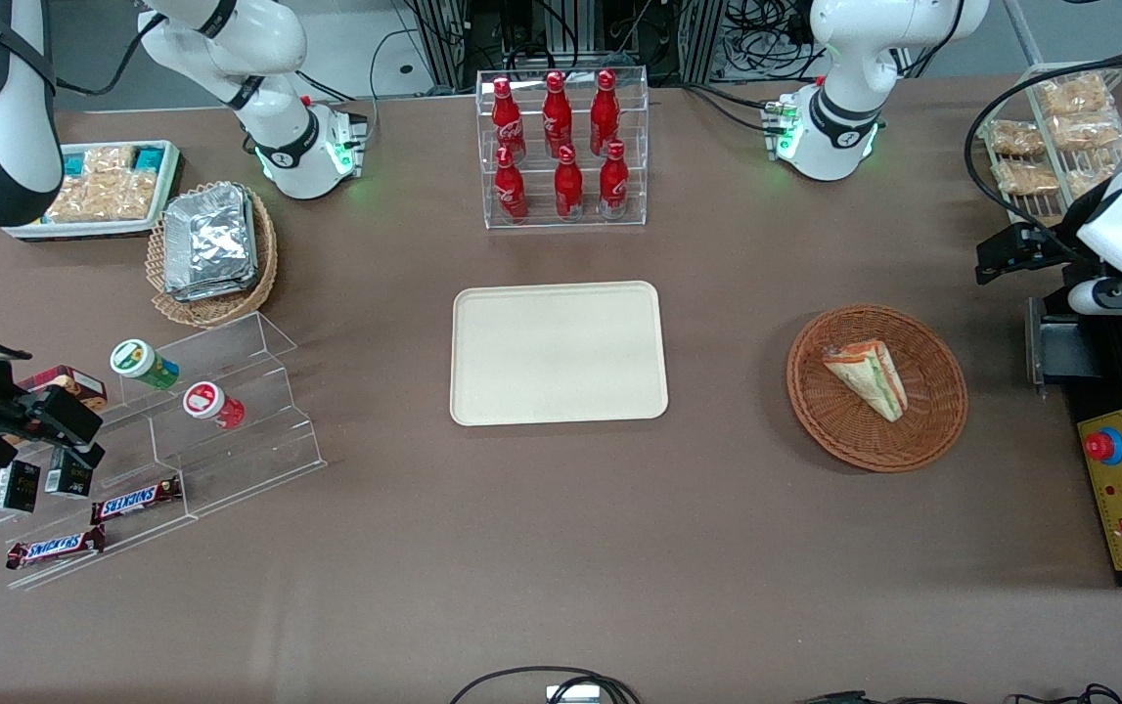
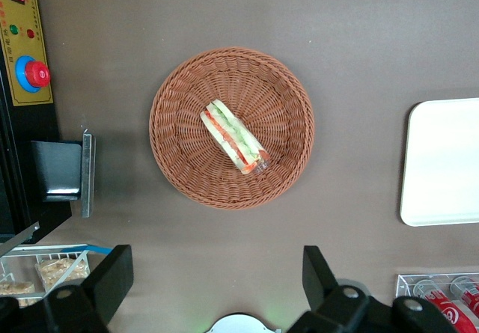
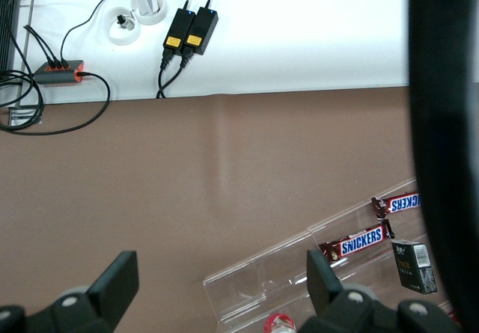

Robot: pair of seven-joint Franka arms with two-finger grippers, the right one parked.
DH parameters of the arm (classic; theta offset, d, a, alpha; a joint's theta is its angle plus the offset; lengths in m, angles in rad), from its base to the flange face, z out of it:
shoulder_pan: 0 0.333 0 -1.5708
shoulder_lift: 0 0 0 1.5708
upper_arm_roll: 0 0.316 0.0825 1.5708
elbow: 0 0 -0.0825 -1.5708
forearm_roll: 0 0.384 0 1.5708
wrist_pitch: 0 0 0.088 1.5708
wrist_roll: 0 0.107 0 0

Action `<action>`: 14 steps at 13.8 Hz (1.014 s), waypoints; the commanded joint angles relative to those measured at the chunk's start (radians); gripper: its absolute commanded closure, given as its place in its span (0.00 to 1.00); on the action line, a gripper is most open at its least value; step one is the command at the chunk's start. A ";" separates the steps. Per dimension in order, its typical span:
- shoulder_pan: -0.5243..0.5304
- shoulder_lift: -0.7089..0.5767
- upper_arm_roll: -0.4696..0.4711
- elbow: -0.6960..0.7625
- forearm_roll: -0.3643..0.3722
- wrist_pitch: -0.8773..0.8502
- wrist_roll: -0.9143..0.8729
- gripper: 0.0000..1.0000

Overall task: Place sandwich from basket to tray
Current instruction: 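Move the left gripper over the wrapped sandwich in the wicker basket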

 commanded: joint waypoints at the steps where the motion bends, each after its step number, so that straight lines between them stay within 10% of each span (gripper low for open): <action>1: -0.007 -0.010 0.004 -0.001 -0.001 -0.018 0.012 0.00; 14: -0.006 -0.005 0.005 -0.386 0.022 0.344 -0.295 0.00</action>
